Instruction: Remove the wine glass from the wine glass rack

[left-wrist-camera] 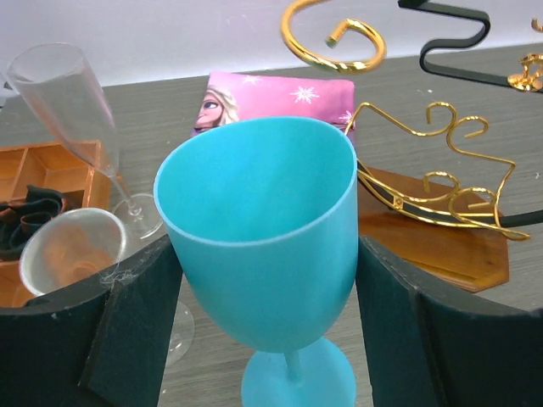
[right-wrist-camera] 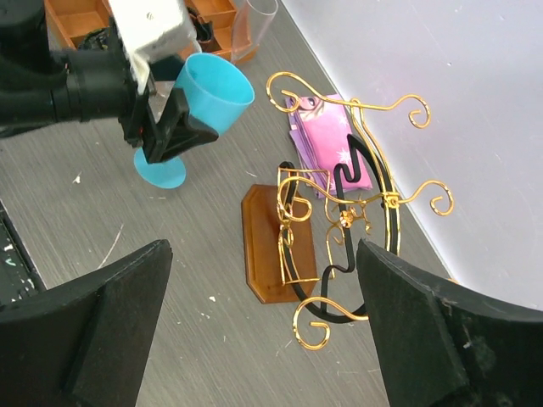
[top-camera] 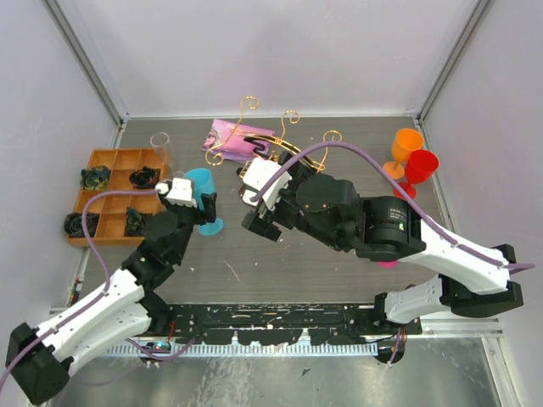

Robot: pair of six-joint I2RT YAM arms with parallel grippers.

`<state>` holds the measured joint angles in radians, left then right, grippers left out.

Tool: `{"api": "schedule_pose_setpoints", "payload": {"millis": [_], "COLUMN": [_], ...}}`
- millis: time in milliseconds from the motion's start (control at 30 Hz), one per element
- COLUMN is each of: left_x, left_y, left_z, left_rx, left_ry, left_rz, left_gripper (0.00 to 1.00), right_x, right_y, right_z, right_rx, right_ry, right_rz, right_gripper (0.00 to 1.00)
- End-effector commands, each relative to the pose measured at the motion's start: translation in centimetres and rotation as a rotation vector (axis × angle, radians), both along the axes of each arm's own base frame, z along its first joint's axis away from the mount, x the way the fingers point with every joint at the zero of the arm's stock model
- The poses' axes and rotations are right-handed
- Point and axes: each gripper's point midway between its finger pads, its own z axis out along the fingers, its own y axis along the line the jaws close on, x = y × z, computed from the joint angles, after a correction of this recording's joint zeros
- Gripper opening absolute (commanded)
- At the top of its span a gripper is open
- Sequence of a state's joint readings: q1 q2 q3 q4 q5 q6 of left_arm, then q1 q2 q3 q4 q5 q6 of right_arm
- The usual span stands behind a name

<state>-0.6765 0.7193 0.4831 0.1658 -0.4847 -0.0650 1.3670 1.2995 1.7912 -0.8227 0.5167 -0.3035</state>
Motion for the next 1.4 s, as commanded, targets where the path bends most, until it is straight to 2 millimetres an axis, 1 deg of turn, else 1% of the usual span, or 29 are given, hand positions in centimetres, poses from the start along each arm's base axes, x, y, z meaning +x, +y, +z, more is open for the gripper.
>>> {"api": "schedule_pose_setpoints", "payload": {"millis": [0,133,267,367,400,500,633,833,1000,1200,1367], "left_x": [0.3,0.3,0.6,0.8,0.8,1.1,1.2,1.3,0.9,0.8,0.8], "left_y": [0.5,0.2,1.1,1.6,1.7,1.7,1.7,1.3,1.6,1.6,1.8], "left_z": [2.1,0.6,-1.2,-2.1,-2.2,-3.4,-5.1,-6.3,-7.2,-8.1,-8.4], "left_rx": [-0.008,0.035,0.051,0.063,0.055,0.058,0.047,0.012,-0.007,-0.007,-0.003], "left_ry": [-0.179,-0.198,-0.206,-0.225,-0.234,-0.232,-0.213,-0.197,-0.181,-0.151,-0.133], "left_rz": [0.145,0.19,0.267,0.307,0.321,0.335,0.359,0.342,0.34,0.337,0.354], "left_gripper": [0.64,0.67,0.65,0.66,0.66,0.66,0.65,0.65,0.67,0.72,0.8], "right_x": [0.3,0.3,0.4,0.6,0.6,0.8,1.1,1.6,1.7,1.9,2.0], "right_y": [-1.6,-2.3,-2.8,-3.0,-3.1,-3.1,-2.4,-1.1,-0.1,0.1,0.0], "right_z": [2.9,2.8,2.6,2.6,2.5,2.5,2.5,2.0,1.2,1.2,1.0], "right_rx": [0.119,0.126,0.129,0.132,0.13,0.127,0.11,0.076,0.055,0.057,0.055], "right_ry": [-0.016,-0.009,-0.003,0.0,0.0,-0.004,-0.013,-0.025,-0.022,-0.022,-0.018], "right_rz": [-0.056,-0.076,-0.099,-0.115,-0.117,-0.128,-0.135,-0.139,-0.131,-0.126,-0.127], "right_gripper": [0.96,0.96,0.96,0.97,0.97,0.97,0.97,0.98,0.98,0.98,0.98]}}
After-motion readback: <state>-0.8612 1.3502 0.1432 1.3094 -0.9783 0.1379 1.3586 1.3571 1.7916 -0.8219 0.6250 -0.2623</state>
